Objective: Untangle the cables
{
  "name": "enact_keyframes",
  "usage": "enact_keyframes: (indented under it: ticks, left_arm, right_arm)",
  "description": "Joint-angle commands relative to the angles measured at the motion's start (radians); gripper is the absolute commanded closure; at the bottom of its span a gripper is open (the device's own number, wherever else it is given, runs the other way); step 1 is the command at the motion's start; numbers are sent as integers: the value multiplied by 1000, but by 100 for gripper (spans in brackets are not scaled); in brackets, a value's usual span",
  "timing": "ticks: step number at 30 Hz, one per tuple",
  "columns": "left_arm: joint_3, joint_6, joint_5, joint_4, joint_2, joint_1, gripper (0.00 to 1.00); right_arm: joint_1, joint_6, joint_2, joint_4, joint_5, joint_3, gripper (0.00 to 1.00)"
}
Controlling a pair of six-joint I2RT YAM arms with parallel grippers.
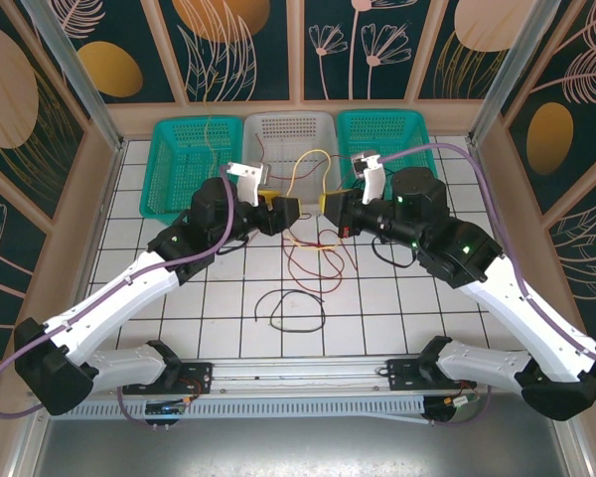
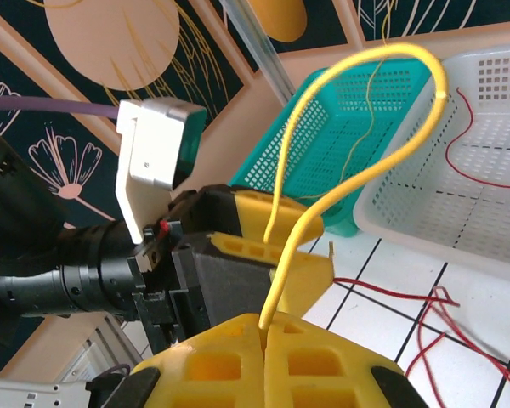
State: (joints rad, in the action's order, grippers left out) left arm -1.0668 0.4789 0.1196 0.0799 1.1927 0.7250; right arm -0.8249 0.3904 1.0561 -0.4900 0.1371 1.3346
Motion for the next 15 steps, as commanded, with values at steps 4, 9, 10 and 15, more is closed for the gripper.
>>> enact_keyframes:
  ticks: [4, 9, 10, 15]
  left_arm:
    - [-53, -45, -60, -46, 11, -2, 63]
    - [-46, -18, -36, -81, 18, -3, 92]
    - [-42, -14, -35, -86, 16, -3, 98]
    - [9, 7, -6, -138, -13, -3, 100]
  right_arm:
    - [-8, -5, 10, 29, 49, 25, 100]
    - [-8, -4, 6, 38, 52, 17, 100]
    - [-8, -3, 2, 40, 49, 13, 100]
    - [-4, 8, -31, 40, -36, -4, 72]
